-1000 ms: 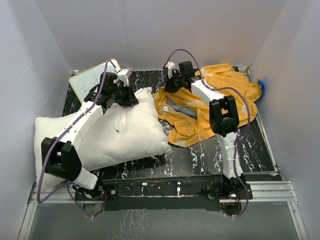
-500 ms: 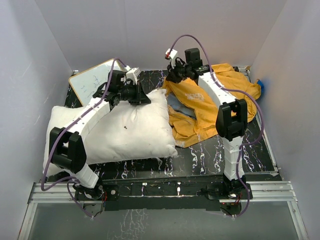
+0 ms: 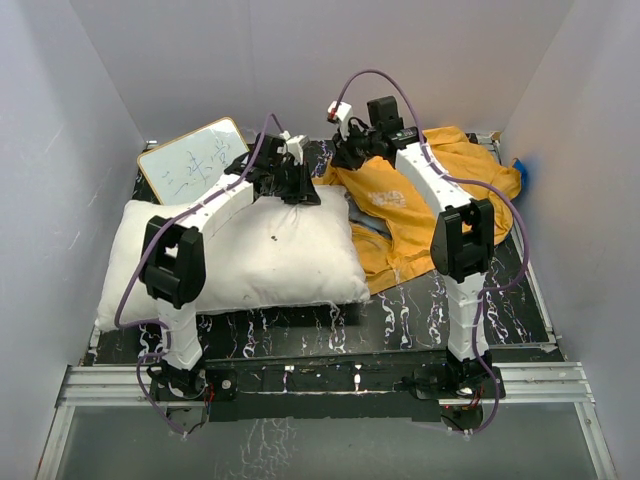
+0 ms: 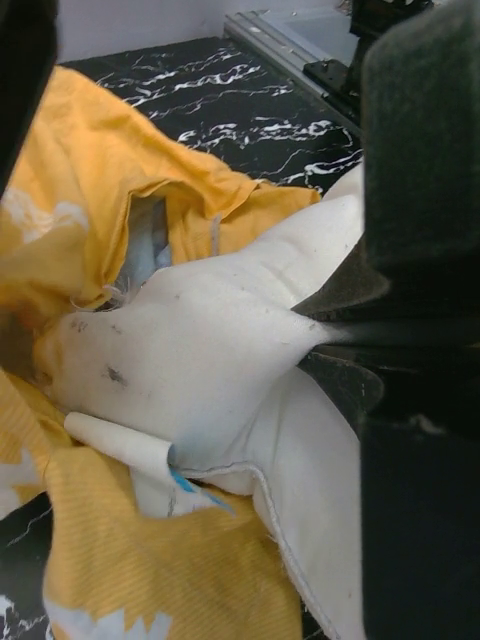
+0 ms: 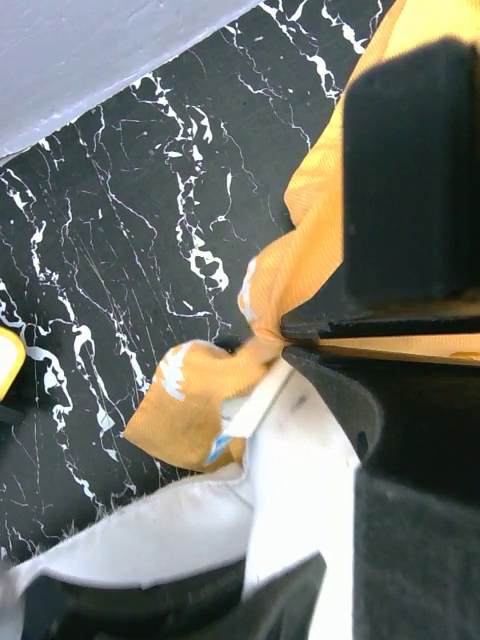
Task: Put the pillow into the pillowcase
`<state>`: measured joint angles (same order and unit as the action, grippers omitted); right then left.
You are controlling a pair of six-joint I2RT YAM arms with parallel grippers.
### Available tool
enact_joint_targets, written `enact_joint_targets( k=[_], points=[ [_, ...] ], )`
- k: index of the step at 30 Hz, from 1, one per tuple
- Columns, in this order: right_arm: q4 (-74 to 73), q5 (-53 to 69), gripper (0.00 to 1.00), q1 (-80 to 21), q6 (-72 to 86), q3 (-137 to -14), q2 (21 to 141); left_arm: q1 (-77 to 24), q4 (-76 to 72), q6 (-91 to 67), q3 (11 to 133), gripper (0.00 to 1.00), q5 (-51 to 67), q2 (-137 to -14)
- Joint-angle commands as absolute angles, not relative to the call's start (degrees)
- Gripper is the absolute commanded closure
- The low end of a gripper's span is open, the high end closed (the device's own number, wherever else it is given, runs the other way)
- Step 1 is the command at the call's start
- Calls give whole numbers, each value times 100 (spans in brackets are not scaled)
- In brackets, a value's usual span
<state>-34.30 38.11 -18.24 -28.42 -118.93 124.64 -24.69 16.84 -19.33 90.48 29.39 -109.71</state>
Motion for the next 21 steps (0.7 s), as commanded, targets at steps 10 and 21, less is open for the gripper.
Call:
enact_joint_targets(
  k=[10,21],
  points=[
    [-3574,3923,40,-1414,-2500,-11200,11666,-2435,1902,-1998,9135,100,2667,-11184],
    [-3352,3450,40,-1336,-2619,-9639,11399,-2435,1873,-2032,8973,100,2722,-11118]
  ],
)
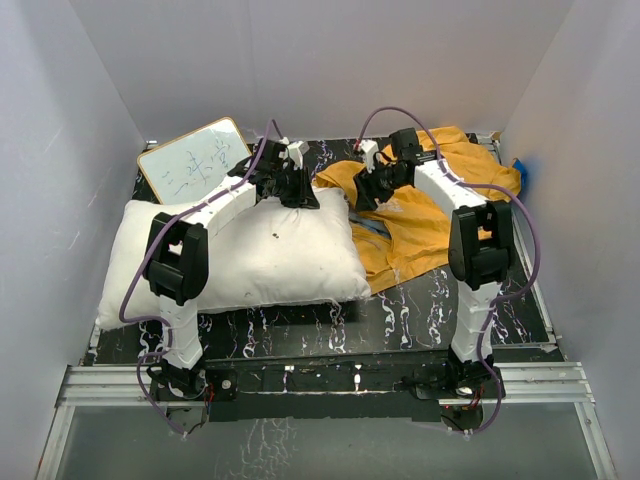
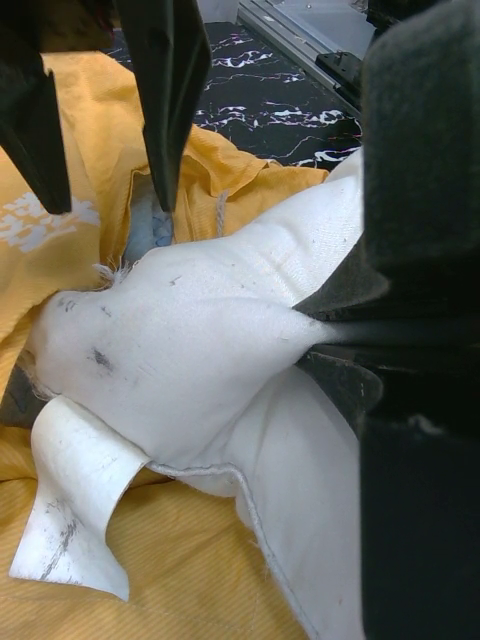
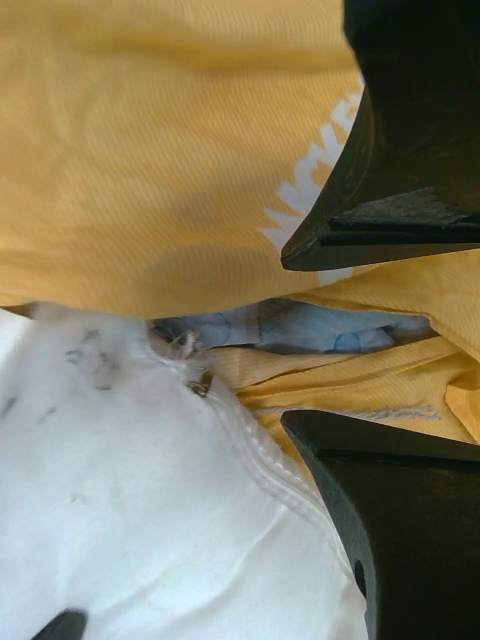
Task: Put the pillow into the pillowcase
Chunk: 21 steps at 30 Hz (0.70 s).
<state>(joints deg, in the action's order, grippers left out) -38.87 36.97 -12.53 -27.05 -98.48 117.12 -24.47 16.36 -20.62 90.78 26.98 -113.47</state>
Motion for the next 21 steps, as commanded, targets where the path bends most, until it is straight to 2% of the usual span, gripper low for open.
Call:
enact_joint_targets(
  k=[1,12,14,17,19,21],
  points=[
    [-3236,3306,40,-1354,-2564,-9645,11469,-2437,1861,-2052,8969,100,2739,-11110],
    [-2872,2834,41,-1503,-2449,-10355,12308,-2435,1733,-2184,8850,100,2846,-11074],
    [-2888,2809,54,-1524,-2456,-10507,12403,-2434,1738,-2188,8878,100,2863,-11098],
    [-3083,2813,82,-1529,-2478,-10792,12486,-2435,1779,-2155,8989,100,2852,-11132],
    [-3138,2866,91,-1516,-2541,-10853,12359,-2435,1808,-2133,9053,100,2825,-11137],
    [-3133,3015,92,-1483,-2635,-10817,12130,-2430,1819,-2119,9089,100,2805,-11144]
  ],
)
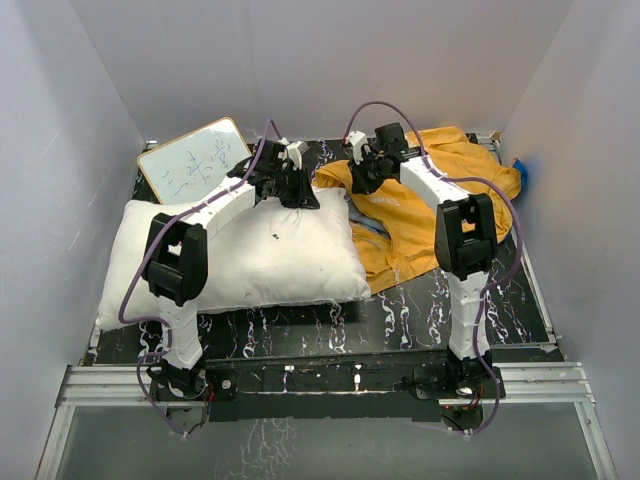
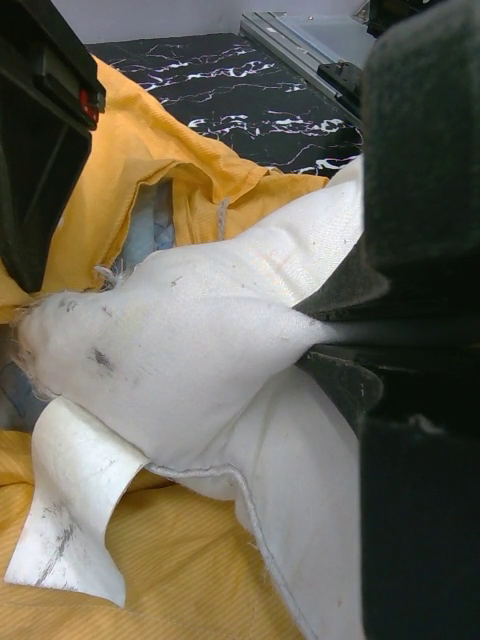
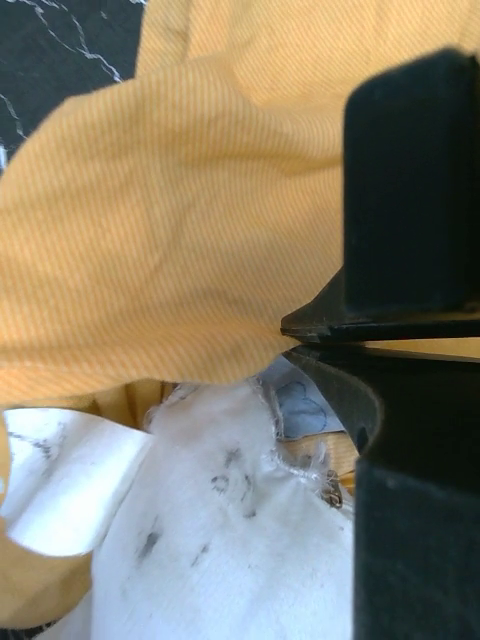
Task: Put the pillow into the pillowcase
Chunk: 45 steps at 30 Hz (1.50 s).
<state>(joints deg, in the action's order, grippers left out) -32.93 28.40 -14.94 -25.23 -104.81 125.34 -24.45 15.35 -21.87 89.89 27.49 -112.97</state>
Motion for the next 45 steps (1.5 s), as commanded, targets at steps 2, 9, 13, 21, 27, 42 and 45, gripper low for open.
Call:
enact_joint_targets(
  k=[2,9,13,21,27,42,45],
  points=[
    [-3140,3238,92,-1449,-2697,-10811,11924,-2434,1801,-2118,9152,100,2795,-11186],
    [-3722,4043,92,-1433,-3091,-10957,11685,-2438,1992,-1963,9897,100,2762,-11547],
    [-4027,4235,92,-1426,-3277,-11178,11633,-2463,2335,-1762,10579,100,2802,-11899],
    [-4640,4361,92,-1422,-3486,-11506,11692,-2886,1667,-1952,10772,100,2965,-11830],
    [-5173,4395,92,-1397,-3814,-11592,11652,-2966,816,-1570,10239,100,2191,-11159],
    [-5664,4771,92,-1321,-3842,-11537,11253,-3099,-1599,-943,8967,100,501,-11081],
    [-5607,4656,92,-1316,-3741,-11393,11250,-3102,-1758,-1189,9268,100,369,-11459]
  ],
)
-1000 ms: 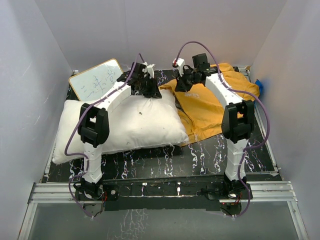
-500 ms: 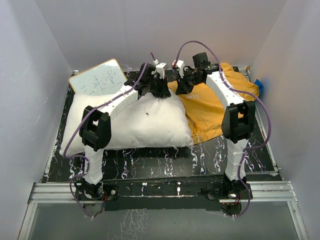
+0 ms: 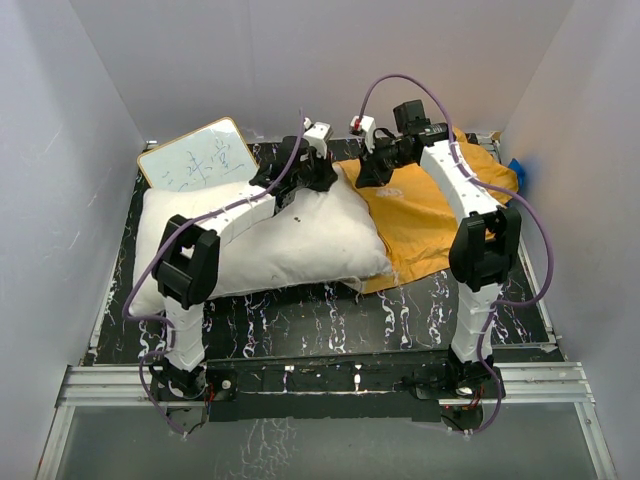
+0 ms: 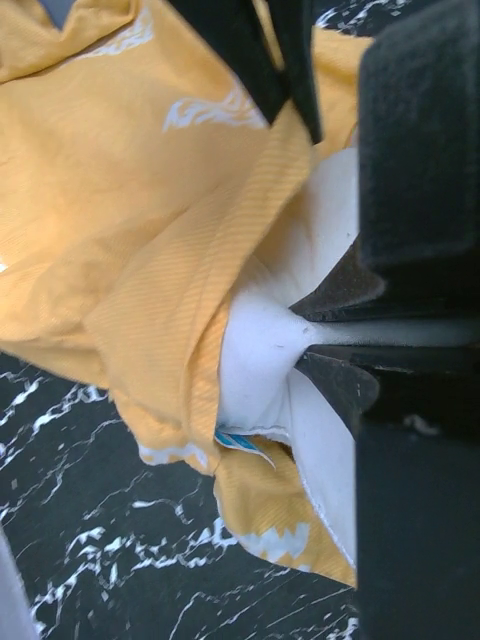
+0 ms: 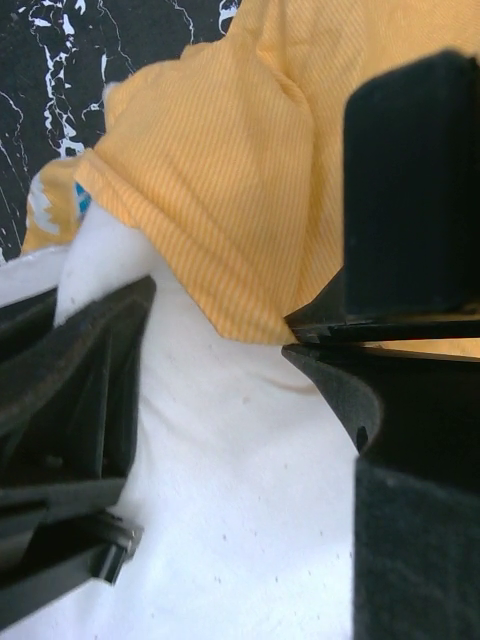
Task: Put the pillow into the pillowcase
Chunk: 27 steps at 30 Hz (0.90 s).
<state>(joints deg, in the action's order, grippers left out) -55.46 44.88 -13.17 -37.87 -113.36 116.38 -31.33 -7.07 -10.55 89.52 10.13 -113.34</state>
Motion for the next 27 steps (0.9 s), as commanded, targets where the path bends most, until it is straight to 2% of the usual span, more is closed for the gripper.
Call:
enact_joint_targets(
  k=[1,5,7,10,11,13,15,17,21,27],
  points=[
    [-5529,4561,92,-1314,-3653,-11343,11262,-3100,-1669,-1278,9438,100,283,-11596],
    [-5261,4198,92,-1162,-3134,-11258,11379,-3100,-996,-1572,9846,100,-370,-12066],
    [-5187,4138,89,-1000,-2943,-11268,11424,-3100,-674,-1712,9940,79,-531,-12190],
    [-5162,4206,71,-819,-2851,-11223,11355,-3090,-346,-1888,9922,41,-372,-12092],
    [-5160,4287,64,-752,-2832,-11203,11301,-3088,-278,-1927,9860,32,-316,-11991],
    [-5140,4467,49,-577,-2817,-11102,11083,-3090,-94,-2044,9683,21,-233,-11672],
    [-5110,4804,39,-344,-2809,-10878,10808,-3079,37,-2094,9445,15,-110,-11230],
    [-5100,5327,32,-69,-2866,-10539,10471,-3009,241,-2180,9202,15,123,-10763],
    [-4683,6118,27,369,-3007,-9200,9338,-2859,793,-2252,8687,15,794,-9833],
    [-3394,6271,15,432,-3187,-6901,7732,-3038,858,-1348,7555,16,1774,-8293]
  ],
)
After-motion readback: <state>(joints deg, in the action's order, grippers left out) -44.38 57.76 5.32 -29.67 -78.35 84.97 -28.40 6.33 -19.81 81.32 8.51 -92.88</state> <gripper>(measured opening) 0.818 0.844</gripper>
